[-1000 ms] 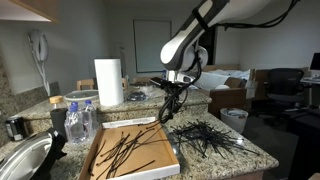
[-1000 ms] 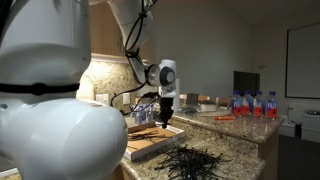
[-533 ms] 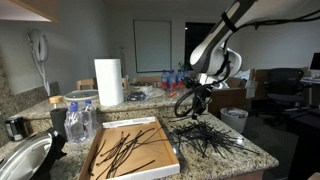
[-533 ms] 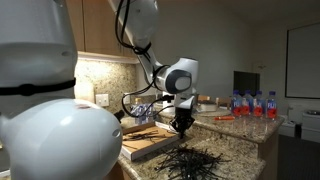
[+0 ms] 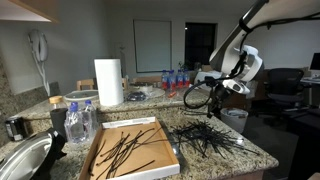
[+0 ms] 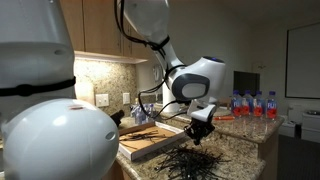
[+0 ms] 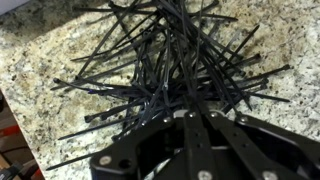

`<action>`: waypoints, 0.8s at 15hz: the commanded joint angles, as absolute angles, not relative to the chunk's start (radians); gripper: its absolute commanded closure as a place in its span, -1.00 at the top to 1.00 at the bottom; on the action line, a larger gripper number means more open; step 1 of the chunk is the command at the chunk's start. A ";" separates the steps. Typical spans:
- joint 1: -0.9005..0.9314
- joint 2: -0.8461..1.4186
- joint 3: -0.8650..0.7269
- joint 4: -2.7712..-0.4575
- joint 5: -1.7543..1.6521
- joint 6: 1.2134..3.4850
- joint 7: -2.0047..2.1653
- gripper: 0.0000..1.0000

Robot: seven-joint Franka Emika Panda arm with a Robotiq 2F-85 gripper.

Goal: Pick up some of the black cables from the box and put them on the counter

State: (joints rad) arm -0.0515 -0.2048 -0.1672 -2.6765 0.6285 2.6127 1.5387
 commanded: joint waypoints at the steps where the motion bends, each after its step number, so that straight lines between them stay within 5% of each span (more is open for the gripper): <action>1: -0.052 -0.147 -0.168 -2.649 0.763 2.643 1.399 -0.99; 2: -0.054 -0.135 -0.161 -2.639 0.789 2.646 1.371 -0.46; 4: -0.058 -0.115 -0.148 -2.625 0.823 2.652 1.336 -0.37; 12: -0.037 -0.121 -0.077 -2.627 0.883 2.706 1.276 0.67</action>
State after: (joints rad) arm -0.0482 -0.1093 -0.1170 -2.6224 0.8571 2.6696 1.3247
